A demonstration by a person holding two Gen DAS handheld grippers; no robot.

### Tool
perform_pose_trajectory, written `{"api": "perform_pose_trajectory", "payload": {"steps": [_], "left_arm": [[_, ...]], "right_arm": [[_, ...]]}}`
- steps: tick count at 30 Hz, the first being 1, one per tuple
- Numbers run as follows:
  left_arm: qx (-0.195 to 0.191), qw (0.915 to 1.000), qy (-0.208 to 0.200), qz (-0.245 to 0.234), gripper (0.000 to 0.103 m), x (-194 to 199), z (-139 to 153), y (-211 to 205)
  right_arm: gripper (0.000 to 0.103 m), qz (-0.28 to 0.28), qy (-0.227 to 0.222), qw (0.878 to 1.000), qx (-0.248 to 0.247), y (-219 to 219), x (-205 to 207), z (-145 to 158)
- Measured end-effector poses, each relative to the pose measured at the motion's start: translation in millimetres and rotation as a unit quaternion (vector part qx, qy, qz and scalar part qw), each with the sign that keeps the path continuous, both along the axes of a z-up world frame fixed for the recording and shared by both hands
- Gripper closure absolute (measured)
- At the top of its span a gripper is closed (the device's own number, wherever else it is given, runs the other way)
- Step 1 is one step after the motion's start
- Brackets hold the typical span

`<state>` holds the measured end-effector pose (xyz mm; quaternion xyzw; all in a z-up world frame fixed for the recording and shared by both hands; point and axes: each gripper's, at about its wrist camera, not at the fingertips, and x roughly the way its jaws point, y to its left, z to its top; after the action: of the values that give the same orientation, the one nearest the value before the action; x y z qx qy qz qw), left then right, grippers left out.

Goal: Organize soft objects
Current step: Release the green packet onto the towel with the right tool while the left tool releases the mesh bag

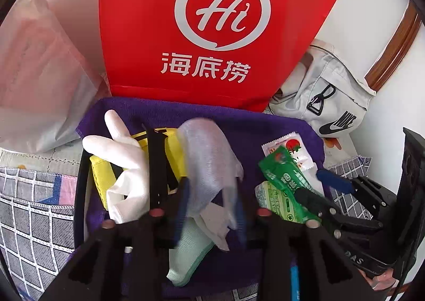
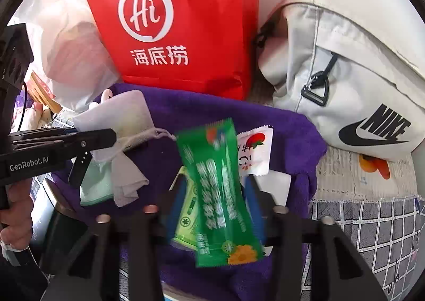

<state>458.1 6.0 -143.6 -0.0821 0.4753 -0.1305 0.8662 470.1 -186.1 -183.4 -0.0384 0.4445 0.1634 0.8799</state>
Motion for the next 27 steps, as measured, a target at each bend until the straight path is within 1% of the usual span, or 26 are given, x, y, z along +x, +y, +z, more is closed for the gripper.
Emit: {"api": "perform_pose_trajectory", "payload": {"steps": [1,2,3,6,10,14,16,20,22,25,27], "left_arm": [[0.002,1.0000,0.000,0.001,0.058,-0.2,0.4,0.1],[0.005,1.0000,-0.004,0.004,0.051,-0.6,1.7,0.2],[0.008,0.9999,-0.010,0.007,0.045,-1.6,3.8,0.0],[0.020,0.9996,-0.018,0.006,0.034,-4.4,10.8,-0.6],[0.025,0.9993,-0.024,0.015,0.030,-7.2,20.5,1.5],[0.023,0.9992,-0.028,0.020,0.030,-12.1,31.7,7.9],[0.027,0.9986,-0.034,0.029,0.030,-18.0,39.8,10.5],[0.034,0.9979,-0.040,0.037,0.027,-39.0,53.8,14.1],[0.040,0.9979,-0.036,0.037,0.027,-51.4,59.6,16.1],[0.055,0.9965,-0.049,0.040,0.027,-78.2,74.0,17.0],[0.054,0.9964,-0.052,0.041,0.026,-95.3,81.9,18.7]], "right_arm": [[0.043,0.000,-0.003,1.000,0.000,0.3,-1.2,0.8],[0.042,-0.001,-0.005,1.000,-0.002,0.5,-1.8,1.1],[0.042,-0.003,-0.005,1.000,-0.005,0.8,-1.6,0.6],[0.042,-0.009,0.000,1.000,-0.009,-0.4,-1.7,-0.3],[0.042,-0.019,0.002,1.000,0.001,-4.7,-0.5,3.1],[0.042,-0.029,-0.003,1.000,0.004,-7.3,-3.6,13.5],[0.042,-0.035,-0.010,0.999,0.006,-9.8,-9.6,23.3],[0.042,-0.043,-0.016,0.998,0.044,-16.4,-26.6,50.4],[0.042,-0.044,-0.020,0.998,0.042,-13.4,-38.1,62.1],[0.042,-0.052,-0.025,0.998,0.040,-13.9,-60.3,75.7],[0.041,-0.056,-0.026,0.997,0.041,-12.2,-77.1,81.3]]}}
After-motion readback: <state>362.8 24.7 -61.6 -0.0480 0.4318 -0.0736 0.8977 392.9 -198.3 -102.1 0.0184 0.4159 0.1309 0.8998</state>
